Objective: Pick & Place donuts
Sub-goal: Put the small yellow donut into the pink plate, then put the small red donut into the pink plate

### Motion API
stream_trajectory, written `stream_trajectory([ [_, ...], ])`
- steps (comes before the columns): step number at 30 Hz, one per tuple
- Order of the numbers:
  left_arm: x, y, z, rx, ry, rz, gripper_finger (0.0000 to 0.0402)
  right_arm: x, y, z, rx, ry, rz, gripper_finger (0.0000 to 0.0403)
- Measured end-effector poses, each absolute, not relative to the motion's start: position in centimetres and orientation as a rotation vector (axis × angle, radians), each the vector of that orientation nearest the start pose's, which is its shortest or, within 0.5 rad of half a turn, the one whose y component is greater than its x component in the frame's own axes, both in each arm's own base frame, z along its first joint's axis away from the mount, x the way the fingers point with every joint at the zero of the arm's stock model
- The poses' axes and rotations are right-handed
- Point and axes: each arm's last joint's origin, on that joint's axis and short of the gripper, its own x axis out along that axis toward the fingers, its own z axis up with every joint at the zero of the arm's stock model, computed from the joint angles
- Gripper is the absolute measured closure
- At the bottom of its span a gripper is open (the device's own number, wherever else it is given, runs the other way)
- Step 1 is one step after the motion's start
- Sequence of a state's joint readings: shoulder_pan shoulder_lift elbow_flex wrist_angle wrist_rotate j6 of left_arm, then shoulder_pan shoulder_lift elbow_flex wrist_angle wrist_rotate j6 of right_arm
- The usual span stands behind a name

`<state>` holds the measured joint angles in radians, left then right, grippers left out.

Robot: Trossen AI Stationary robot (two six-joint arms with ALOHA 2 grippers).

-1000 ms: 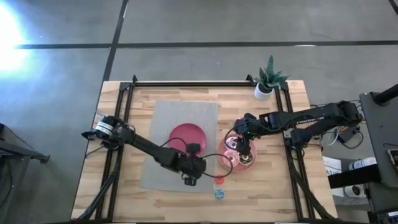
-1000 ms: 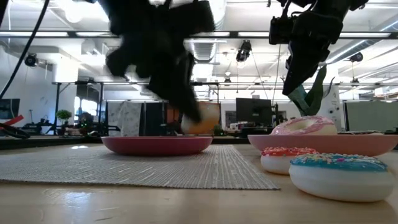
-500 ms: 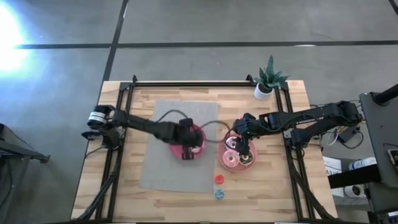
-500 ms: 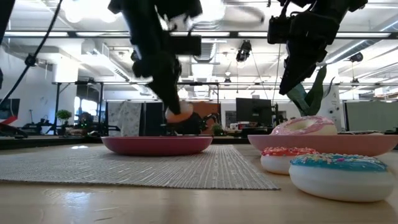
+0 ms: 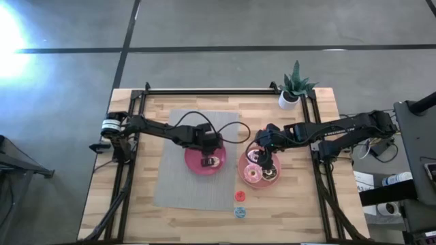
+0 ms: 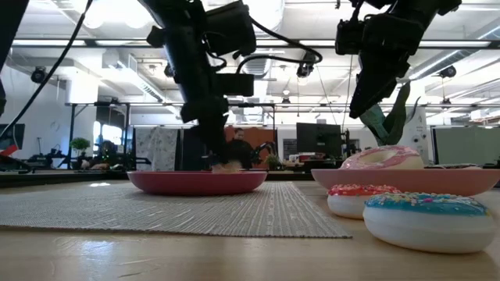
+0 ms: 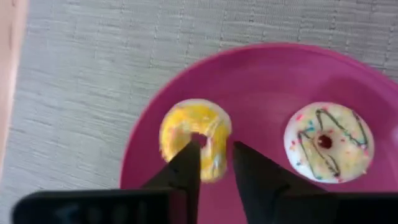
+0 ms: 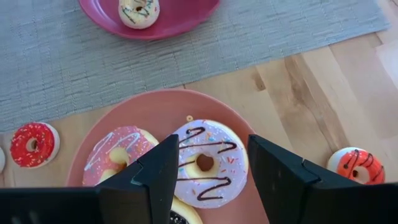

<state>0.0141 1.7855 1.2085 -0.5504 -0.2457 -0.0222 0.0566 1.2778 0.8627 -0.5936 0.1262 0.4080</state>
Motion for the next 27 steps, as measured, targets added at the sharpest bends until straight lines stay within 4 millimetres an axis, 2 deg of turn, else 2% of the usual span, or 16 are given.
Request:
stream_trajectory([
  [5,35.5,1.0,19.1,0.064,1.126,0.222,0.0293,24.3,1.0,23.1,0.281,0.974,-0.267,0.022],
  [8,35.2,0.7,19.4,0.066,1.16,0.209,0.0286,24.3,1.0,23.1,0.282,0.974,-0.265,0.022],
  [11,34.8,0.0,20.7,0.061,1.165,0.204,0.0285,24.3,1.1,23.1,0.298,0.984,-0.233,0.022],
  [19,33.3,-5.1,25.1,0.105,0.988,0.068,0.0284,24.5,2.8,23.0,0.36,1.03,0.068,0.022],
  [22,32.7,-7.3,25.7,0.09,0.953,0.032,0.0284,25.0,3.1,22.6,0.408,1.043,0.084,0.022],
  [27,31.7,-9.8,25.9,-0.066,0.952,0.062,0.0284,25.5,3.5,22.0,0.481,1.054,0.052,0.022],
])
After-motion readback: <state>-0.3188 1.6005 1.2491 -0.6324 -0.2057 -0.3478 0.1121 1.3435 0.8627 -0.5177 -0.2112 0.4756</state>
